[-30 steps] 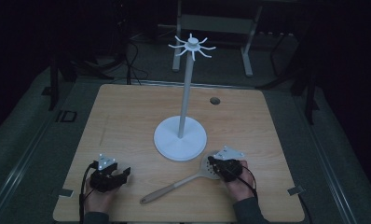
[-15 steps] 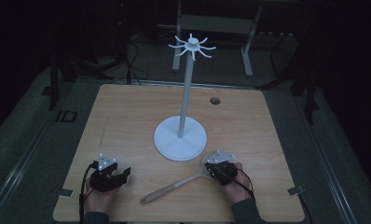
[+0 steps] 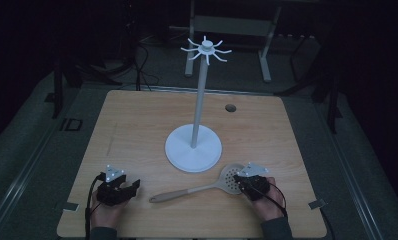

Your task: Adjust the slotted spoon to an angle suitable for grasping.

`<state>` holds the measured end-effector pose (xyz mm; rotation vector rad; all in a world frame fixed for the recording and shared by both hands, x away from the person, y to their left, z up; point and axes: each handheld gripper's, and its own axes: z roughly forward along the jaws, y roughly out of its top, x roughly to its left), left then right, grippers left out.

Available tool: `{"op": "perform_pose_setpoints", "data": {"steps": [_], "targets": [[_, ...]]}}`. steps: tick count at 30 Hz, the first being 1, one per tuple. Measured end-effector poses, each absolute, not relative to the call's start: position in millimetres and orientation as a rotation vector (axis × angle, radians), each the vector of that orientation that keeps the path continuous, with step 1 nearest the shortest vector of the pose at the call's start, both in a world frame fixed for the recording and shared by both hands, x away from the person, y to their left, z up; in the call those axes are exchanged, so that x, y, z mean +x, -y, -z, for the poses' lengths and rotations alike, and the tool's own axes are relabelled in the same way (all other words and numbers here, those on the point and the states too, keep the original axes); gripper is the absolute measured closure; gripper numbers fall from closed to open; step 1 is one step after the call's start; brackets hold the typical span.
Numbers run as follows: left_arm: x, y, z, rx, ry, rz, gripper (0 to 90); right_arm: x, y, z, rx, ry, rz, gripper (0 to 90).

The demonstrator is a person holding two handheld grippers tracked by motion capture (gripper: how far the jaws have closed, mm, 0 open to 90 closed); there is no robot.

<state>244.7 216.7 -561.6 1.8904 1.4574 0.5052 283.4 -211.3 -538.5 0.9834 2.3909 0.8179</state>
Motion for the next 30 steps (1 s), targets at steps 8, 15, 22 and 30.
{"op": "perform_pose_setpoints", "data": {"steps": [8, 15, 22, 30], "targets": [[244.7, -216.4, 561.6, 1.893, -1.458, -0.507, 41.9, 274.7, 216.1, 538.7, 0.992, -2.392, -0.827, 90.0], [244.3, -216.5, 561.4, 1.892, -1.456, -0.507, 41.9, 269.1, 212.7, 533.0, 0.968, -2.399, -0.819, 89.6], [245.0, -215.7, 561.5, 1.899, -1.454, -0.503, 41.9, 272.8, 204.8, 530.5, 0.923, -2.437, -0.835, 82.2], [244.9, -215.5, 561.5, 1.905, -1.448, -0.501, 41.9, 280.5, 176.3, 523.9, 0.789, -2.513, -0.881, 75.5]]}}
